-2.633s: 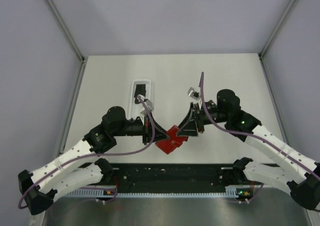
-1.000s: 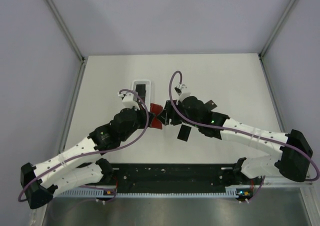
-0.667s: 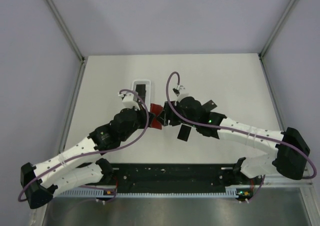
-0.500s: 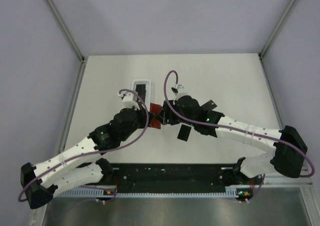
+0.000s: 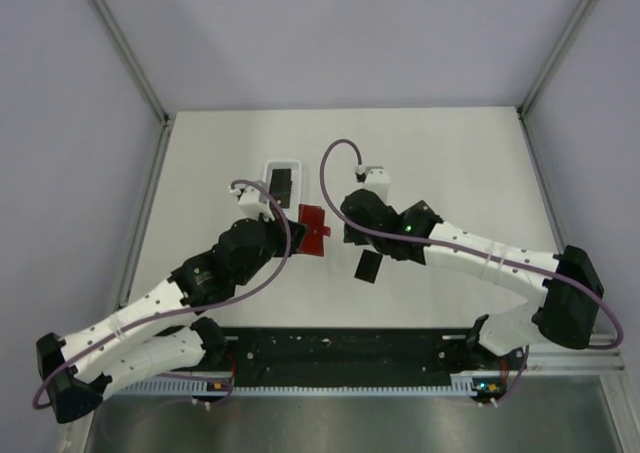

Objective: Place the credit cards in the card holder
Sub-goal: Open the card holder, then place the card holder at the center of the board.

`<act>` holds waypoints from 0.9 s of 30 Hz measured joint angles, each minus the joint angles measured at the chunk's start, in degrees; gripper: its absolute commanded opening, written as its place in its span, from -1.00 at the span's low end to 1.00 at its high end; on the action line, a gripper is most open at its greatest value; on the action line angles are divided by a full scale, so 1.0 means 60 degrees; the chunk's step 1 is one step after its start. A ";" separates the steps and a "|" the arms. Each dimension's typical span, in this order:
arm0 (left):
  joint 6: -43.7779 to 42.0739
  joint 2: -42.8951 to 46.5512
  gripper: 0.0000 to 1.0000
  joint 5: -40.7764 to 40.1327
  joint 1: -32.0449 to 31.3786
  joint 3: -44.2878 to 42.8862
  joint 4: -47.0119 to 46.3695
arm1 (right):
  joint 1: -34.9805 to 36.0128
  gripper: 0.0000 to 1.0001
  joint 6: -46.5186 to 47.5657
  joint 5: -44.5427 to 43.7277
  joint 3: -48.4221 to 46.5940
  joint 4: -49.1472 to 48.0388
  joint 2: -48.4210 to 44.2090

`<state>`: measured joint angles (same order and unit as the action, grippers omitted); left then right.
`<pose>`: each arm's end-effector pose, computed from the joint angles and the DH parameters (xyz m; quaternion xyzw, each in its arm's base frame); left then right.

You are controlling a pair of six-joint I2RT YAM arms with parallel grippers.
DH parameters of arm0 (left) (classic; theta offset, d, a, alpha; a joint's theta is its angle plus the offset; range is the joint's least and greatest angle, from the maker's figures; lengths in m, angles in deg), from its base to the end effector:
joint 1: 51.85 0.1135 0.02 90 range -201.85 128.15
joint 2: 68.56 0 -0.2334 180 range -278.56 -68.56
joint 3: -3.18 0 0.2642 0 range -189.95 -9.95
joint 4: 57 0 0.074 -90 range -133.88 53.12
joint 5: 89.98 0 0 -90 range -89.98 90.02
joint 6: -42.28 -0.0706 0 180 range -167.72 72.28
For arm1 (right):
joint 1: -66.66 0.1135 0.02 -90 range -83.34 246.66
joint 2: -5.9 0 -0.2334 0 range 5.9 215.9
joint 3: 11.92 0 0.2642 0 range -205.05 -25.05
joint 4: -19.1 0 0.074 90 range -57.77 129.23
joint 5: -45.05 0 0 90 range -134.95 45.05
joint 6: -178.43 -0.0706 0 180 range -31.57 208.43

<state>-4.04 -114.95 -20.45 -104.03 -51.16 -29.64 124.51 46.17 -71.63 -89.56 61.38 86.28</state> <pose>0.1745 -0.1846 0.2725 -0.0429 0.8086 -0.3249 0.4886 0.2087 0.2725 0.2340 -0.0345 0.9027 0.1485 0.4024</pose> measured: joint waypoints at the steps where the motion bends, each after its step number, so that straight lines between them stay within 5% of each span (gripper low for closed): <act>1: 0.0004 0.0026 -1.00 0.0004 0.0000 0.0000 -0.0029 | -0.0018 -0.18 0.0000 -0.0142 0.0011 0.0135 -0.0011; 15: -0.0055 -0.0681 -1.00 0.0018 0.0000 0.0441 -0.1042 | -0.0025 0.14 0.0550 0.0699 0.3293 -0.2514 -0.4186; 27: -0.0776 -0.4171 -0.92 0.1639 0.1009 0.0313 -0.2969 | -0.0783 -0.07 0.0025 0.0765 0.4251 -0.1038 -0.5992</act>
<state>-8.70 -139.98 -10.62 -97.98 -49.28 -47.45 119.81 46.32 -67.04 -64.05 55.15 50.32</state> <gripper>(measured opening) 0.059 0.508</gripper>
